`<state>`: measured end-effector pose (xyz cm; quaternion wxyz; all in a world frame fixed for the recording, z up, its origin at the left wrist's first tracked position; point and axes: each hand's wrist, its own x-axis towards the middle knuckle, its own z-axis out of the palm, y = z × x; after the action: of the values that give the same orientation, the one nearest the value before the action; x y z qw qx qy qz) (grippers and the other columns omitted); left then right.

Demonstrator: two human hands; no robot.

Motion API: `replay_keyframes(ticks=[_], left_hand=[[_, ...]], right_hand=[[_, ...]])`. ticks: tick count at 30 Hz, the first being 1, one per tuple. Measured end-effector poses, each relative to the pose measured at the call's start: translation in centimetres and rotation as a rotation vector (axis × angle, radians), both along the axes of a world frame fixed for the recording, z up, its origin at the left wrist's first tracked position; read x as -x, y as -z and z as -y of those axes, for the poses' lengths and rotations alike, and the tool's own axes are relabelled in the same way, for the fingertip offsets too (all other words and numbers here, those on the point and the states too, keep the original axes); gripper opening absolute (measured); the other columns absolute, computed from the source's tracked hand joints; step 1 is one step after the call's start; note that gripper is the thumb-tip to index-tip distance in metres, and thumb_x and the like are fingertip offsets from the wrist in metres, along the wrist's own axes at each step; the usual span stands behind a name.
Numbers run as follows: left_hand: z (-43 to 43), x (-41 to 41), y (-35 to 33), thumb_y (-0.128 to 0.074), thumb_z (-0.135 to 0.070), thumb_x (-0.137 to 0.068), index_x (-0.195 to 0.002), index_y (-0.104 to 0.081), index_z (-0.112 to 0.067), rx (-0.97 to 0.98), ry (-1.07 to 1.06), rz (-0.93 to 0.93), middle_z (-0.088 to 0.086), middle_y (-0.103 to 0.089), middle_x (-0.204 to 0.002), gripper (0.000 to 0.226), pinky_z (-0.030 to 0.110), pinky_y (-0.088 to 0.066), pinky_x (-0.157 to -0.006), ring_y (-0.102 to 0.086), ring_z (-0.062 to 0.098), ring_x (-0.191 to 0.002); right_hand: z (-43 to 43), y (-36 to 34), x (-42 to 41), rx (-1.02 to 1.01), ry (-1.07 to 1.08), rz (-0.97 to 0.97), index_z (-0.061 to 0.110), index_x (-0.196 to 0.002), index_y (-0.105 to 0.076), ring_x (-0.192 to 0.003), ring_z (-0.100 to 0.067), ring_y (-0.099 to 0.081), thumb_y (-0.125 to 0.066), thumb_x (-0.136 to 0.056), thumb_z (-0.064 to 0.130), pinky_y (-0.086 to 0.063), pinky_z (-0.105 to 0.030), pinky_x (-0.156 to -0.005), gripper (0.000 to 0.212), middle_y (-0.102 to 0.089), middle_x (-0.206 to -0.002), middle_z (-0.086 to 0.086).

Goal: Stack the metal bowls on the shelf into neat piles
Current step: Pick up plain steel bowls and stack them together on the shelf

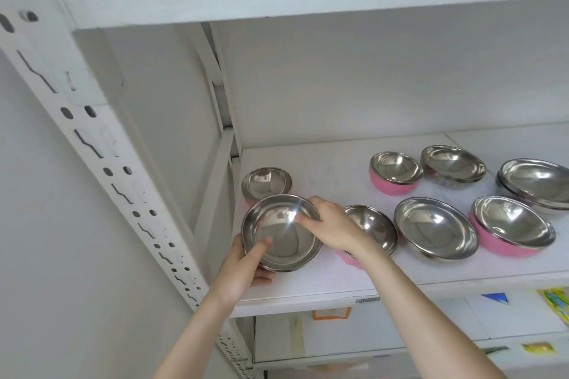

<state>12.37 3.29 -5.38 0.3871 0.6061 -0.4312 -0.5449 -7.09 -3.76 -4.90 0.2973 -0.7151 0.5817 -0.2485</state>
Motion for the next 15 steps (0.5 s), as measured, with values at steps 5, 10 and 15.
replay_keyframes(ticks=[5,10,15], left_hand=[[-0.3,0.7,-2.1,-0.062,-0.037,-0.091,-0.119,-0.051,-0.023,0.092,0.062,0.0,0.02,-0.065,-0.094,0.033,0.044,-0.061,-0.076,-0.068,0.024,-0.067],[-0.7,3.1,-4.1,-0.059,-0.035,-0.093,-0.117,-0.053,-0.022,0.166,0.138,0.028,0.011,-0.06,-0.078,0.027,0.042,-0.061,-0.077,-0.063,0.02,-0.065],[-1.4,7.1,-5.2,-0.059,-0.036,-0.093,-0.116,-0.054,-0.021,0.19,0.155,0.015,0.007,-0.056,-0.078,0.027,0.044,-0.06,-0.079,-0.059,0.019,-0.065]], right_hand=[[-2.0,-1.5,1.6,-0.047,0.032,0.308,0.032,-0.107,-0.059,-0.098,-0.004,-0.061,-0.059,-0.087,0.043,-0.046,-0.024,-0.082,0.023,-0.067,-0.103,0.014],[-3.8,-2.7,4.6,-0.043,0.073,0.408,0.031,-0.114,-0.059,-0.102,0.001,-0.059,-0.06,-0.089,0.036,-0.044,-0.021,-0.086,0.026,-0.066,-0.107,0.016],[-4.7,-3.8,8.5,0.005,0.1,0.422,0.032,-0.112,-0.059,-0.1,0.001,-0.059,-0.062,-0.088,0.033,-0.045,-0.024,-0.089,0.024,-0.066,-0.107,0.015]])
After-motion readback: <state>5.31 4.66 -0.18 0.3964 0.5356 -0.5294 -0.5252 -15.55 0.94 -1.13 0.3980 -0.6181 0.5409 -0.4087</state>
